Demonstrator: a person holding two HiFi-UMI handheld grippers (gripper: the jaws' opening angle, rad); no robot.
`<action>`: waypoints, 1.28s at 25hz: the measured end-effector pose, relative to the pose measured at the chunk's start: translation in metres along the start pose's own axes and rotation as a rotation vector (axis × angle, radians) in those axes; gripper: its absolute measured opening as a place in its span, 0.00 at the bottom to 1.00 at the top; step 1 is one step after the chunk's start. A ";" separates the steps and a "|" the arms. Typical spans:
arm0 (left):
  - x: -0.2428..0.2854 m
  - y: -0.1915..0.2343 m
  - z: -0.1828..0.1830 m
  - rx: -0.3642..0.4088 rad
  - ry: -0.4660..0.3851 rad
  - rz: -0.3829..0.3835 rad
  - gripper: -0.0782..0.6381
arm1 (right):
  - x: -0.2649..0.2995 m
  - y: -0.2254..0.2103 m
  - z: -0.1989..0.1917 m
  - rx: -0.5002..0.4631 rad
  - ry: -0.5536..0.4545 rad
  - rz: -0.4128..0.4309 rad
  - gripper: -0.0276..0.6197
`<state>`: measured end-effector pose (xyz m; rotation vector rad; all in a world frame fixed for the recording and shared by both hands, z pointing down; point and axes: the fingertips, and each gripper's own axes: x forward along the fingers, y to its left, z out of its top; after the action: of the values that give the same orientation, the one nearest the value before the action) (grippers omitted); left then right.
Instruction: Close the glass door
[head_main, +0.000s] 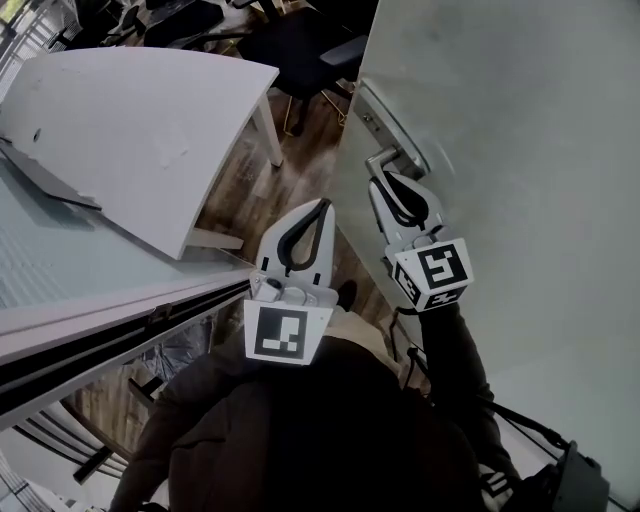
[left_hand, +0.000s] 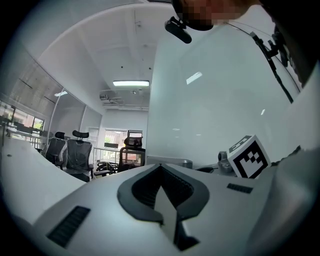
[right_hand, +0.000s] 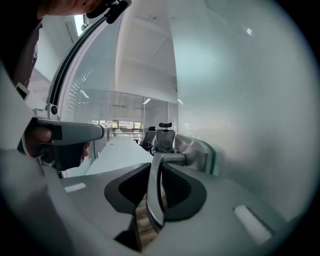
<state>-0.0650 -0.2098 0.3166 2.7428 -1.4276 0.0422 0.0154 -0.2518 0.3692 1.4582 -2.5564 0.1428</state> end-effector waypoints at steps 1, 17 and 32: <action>-0.010 0.004 0.000 -0.004 -0.004 0.006 0.10 | 0.000 0.012 0.001 -0.006 -0.001 0.011 0.15; -0.164 0.000 -0.001 0.039 0.007 0.183 0.10 | -0.029 0.176 -0.004 -0.043 -0.002 0.220 0.15; -0.263 0.029 -0.022 -0.014 0.024 0.237 0.10 | -0.063 0.277 -0.014 -0.051 -0.019 0.376 0.15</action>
<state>-0.2396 -0.0100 0.3270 2.5380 -1.7305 0.0729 -0.1903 -0.0551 0.3724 0.9525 -2.7997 0.1156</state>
